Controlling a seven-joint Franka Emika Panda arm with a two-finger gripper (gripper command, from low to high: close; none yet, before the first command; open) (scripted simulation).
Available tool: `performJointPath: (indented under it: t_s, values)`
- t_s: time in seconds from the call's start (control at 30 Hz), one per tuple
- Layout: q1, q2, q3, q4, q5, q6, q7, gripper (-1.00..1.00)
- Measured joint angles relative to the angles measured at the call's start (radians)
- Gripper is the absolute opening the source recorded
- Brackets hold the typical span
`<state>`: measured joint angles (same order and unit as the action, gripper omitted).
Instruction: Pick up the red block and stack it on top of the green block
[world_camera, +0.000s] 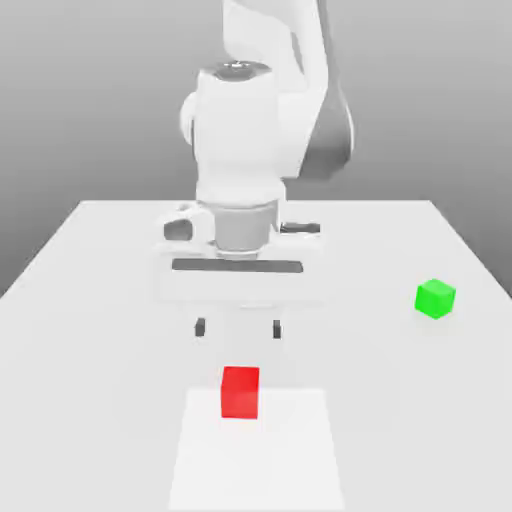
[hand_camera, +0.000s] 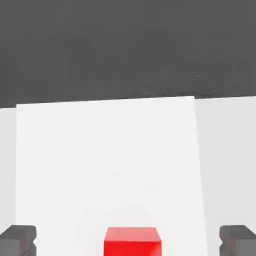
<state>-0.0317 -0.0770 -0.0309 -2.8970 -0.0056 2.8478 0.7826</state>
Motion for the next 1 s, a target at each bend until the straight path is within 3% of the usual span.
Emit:
performJointPath:
  t_s: [0.2, 0.23, 0.47, 0.7, 1.0]
  values:
    - [-0.014, 0.245, 0.019, 0.013, 0.027, 0.204, -0.020, 0.00]
    - [-0.016, 0.263, 0.022, 0.016, 0.028, 0.220, -0.021, -1.00]
    - [-0.018, 0.259, 0.023, 0.015, 0.023, 0.216, -0.017, -1.00]
    - [-0.017, 0.028, 0.016, -0.018, 0.003, 0.018, -0.003, -1.00]
    - [0.297, -0.091, 0.203, -0.015, 0.117, -0.090, -0.165, -1.00]
